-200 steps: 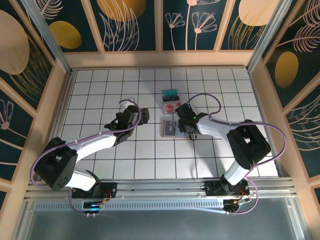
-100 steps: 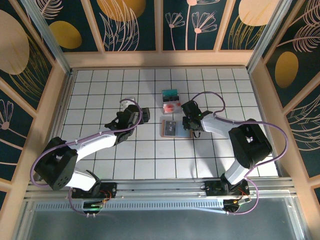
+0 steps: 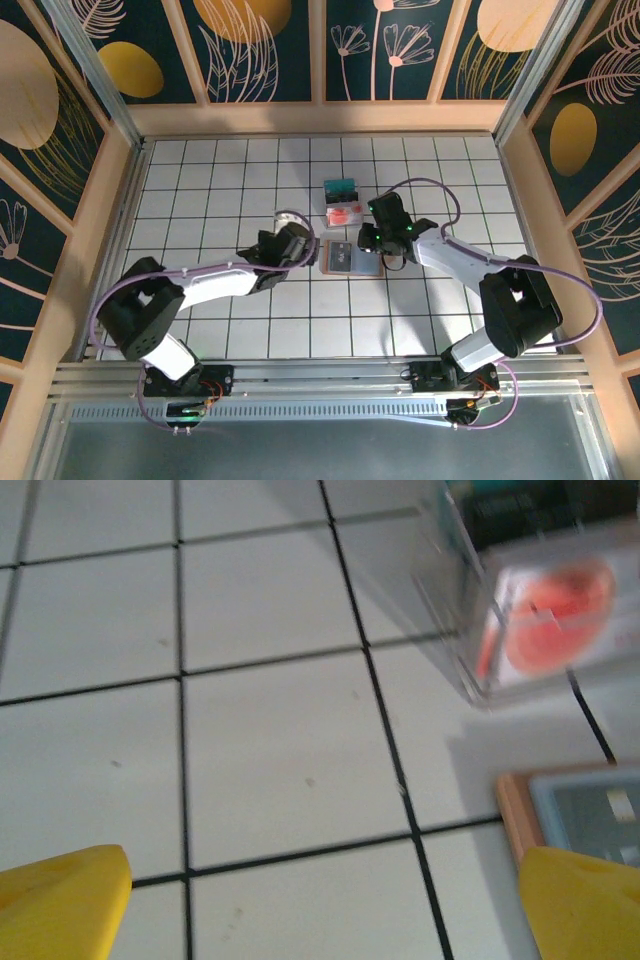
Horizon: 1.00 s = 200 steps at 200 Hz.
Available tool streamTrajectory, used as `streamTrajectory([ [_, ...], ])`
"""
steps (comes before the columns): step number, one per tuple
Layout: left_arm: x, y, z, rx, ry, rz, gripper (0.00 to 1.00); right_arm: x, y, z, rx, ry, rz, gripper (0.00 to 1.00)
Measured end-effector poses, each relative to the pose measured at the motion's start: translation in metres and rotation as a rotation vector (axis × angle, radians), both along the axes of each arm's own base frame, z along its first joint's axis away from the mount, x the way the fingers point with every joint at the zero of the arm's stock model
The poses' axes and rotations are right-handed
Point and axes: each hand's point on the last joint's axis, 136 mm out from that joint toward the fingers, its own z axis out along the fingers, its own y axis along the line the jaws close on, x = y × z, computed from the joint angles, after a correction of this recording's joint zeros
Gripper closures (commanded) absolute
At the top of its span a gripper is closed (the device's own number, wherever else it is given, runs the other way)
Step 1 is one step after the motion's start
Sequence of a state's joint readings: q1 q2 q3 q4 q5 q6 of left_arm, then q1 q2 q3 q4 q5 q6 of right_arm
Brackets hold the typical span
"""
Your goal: Take the credit cards out of the card holder
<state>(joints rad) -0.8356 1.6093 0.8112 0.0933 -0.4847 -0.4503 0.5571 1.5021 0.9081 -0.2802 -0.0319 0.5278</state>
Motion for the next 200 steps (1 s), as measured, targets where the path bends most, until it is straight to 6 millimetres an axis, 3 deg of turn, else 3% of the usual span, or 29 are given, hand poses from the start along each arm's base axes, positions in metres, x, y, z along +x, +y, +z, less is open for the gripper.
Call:
streamTrajectory([
  [32, -0.013, -0.017, -0.024, 0.076, 0.035, -0.061, 0.01, -0.005, 0.015, -0.003, 0.094, 0.042, 0.013, 0.81],
  [95, -0.016, -0.015, -0.051, 0.13, 0.082, -0.063, 0.01, -0.013, 0.033, -0.029, 0.141, 0.12, 0.041, 0.82],
  [200, -0.019, -0.016, -0.059, 0.125, 0.106, -0.069, 0.01, -0.017, 0.035, -0.058, 0.128, 0.189, 0.029, 0.77],
])
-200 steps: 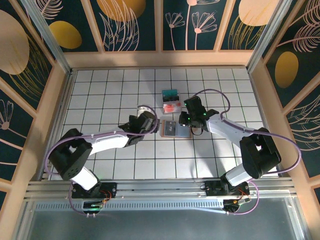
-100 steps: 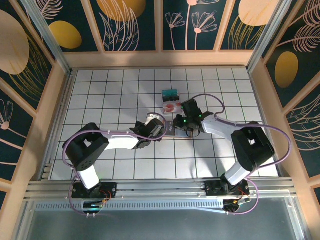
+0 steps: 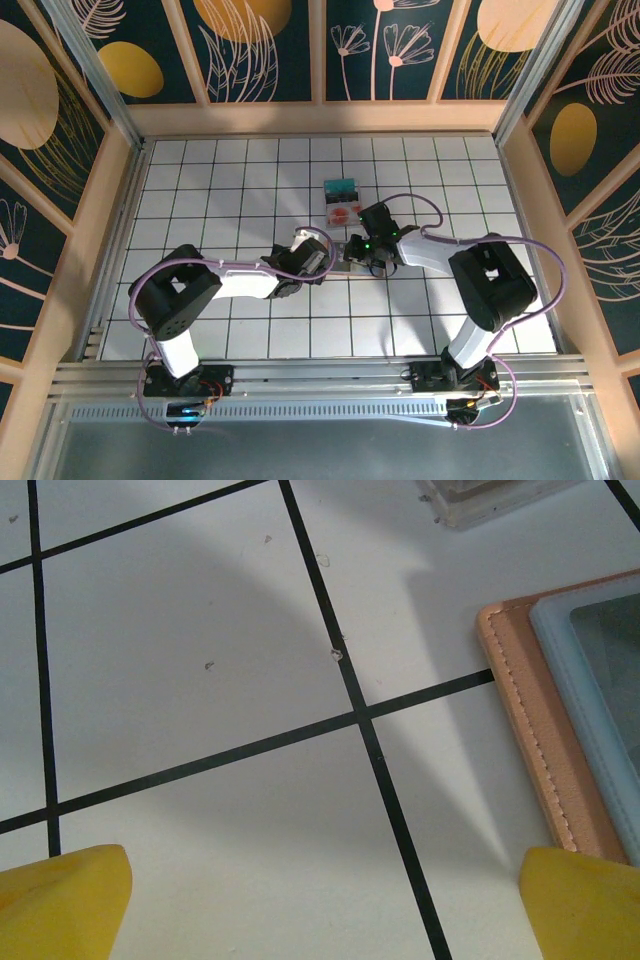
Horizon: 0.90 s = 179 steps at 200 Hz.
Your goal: Take the credit cards out of the card holder
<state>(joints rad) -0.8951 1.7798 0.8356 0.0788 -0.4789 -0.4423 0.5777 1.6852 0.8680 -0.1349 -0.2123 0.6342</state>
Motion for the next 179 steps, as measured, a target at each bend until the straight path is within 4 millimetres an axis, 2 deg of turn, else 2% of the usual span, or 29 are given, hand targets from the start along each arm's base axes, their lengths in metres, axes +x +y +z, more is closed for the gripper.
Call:
streamTrajectory([
  [49, -0.001, 0.0, -0.003, -0.001, 0.007, 0.003, 0.01, 0.001, 0.001, -0.004, 0.002, 0.003, 0.001, 0.77],
  [127, -0.001, 0.0, -0.004, -0.002, 0.011, 0.001, 0.01, 0.002, 0.011, 0.001, 0.062, -0.013, 0.026, 0.81],
  [179, -0.001, -0.001, -0.005, -0.004, 0.011, 0.004, 0.01, 0.004, 0.012, 0.003, 0.099, -0.024, 0.03, 0.8],
])
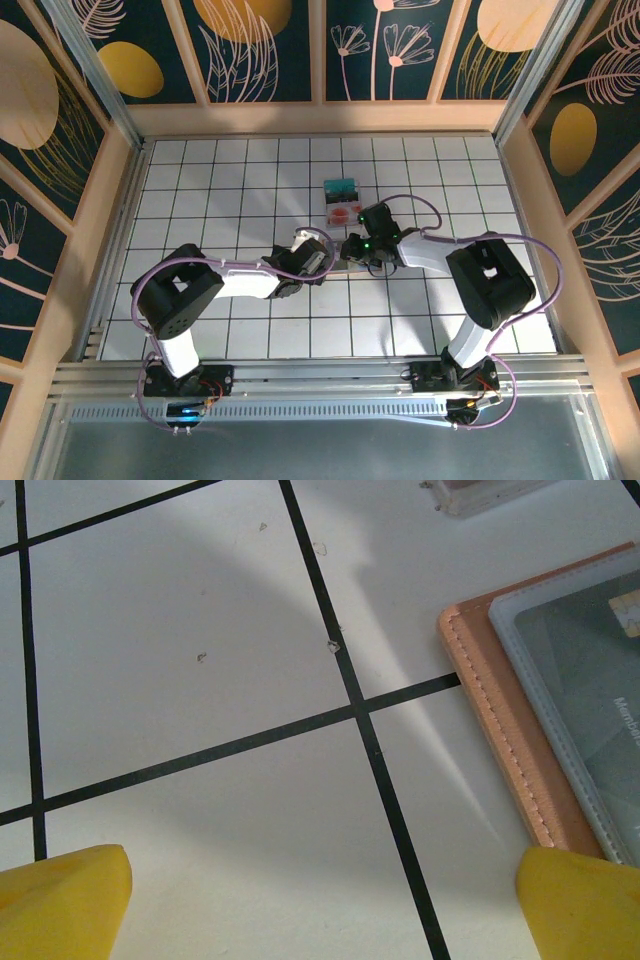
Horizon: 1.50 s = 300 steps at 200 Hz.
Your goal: Take the credit cards out of the card holder
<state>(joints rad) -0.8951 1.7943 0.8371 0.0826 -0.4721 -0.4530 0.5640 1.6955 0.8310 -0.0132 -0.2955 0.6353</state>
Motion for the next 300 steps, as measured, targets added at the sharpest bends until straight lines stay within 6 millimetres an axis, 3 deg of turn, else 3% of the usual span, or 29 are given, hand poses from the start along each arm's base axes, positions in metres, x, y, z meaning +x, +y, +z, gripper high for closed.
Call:
streamTrajectory([
  [59, 0.0, 0.0, 0.0, -0.003, 0.001, 0.003, 0.01, -0.004, 0.002, -0.001, 0.062, -0.016, 0.021, 0.66],
  [149, 0.0, 0.003, 0.002, -0.013, 0.014, 0.049, 0.01, -0.002, 0.003, 0.0, 0.112, -0.04, 0.033, 0.7],
  [220, 0.019, -0.008, 0.037, -0.124, -0.031, 0.153, 0.01, -0.005, 0.003, 0.001, 0.148, -0.024, 0.047, 0.71],
  [258, 0.027, 0.0, 0.032, -0.112, -0.004, 0.196, 0.01, -0.006, 0.004, 0.001, 0.155, -0.019, 0.05, 0.71],
  [300, 0.024, 0.003, 0.011, -0.074, 0.047, 0.194, 0.01, -0.006, 0.004, 0.001, 0.157, -0.016, 0.049, 0.72],
])
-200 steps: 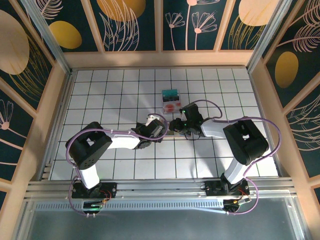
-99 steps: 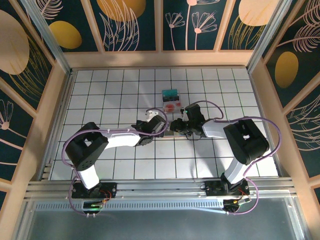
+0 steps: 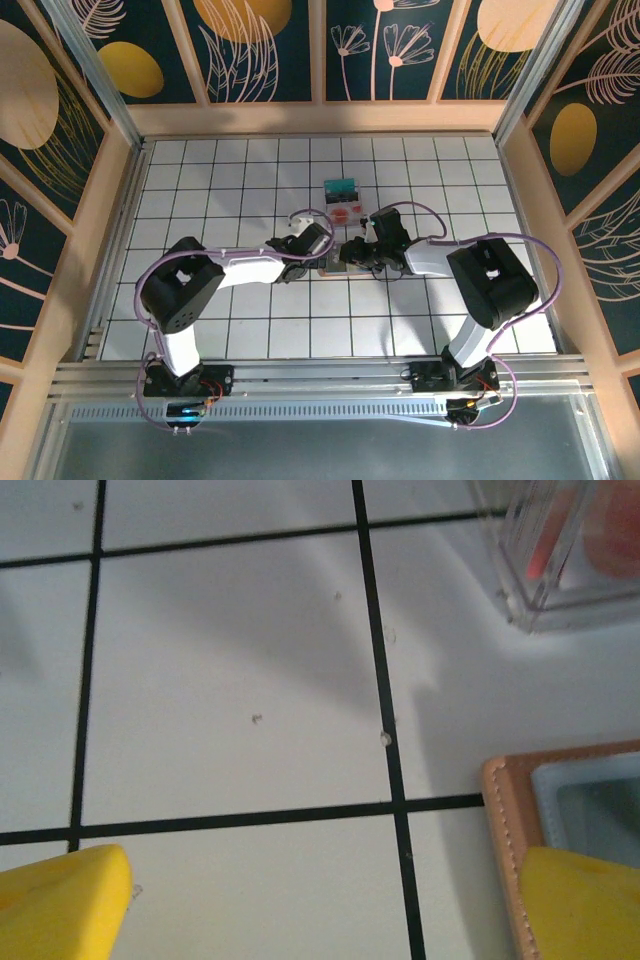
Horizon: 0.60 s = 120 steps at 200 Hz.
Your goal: Take the credit cards out of the card holder
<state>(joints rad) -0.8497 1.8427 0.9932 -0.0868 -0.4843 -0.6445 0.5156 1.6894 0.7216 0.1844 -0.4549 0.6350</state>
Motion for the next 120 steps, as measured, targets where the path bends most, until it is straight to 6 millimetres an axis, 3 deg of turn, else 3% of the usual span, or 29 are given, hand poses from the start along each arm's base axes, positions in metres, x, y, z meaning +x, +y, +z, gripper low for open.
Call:
streamTrajectory([
  [30, -0.003, 0.002, -0.01, 0.019, 0.026, -0.005, 0.01, 0.0, 0.0, 0.0, 0.001, 0.0, -0.001, 0.71],
  [120, -0.002, 0.0, -0.012, 0.03, 0.031, -0.012, 0.05, 0.001, 0.004, 0.002, 0.035, 0.004, -0.001, 0.71],
])
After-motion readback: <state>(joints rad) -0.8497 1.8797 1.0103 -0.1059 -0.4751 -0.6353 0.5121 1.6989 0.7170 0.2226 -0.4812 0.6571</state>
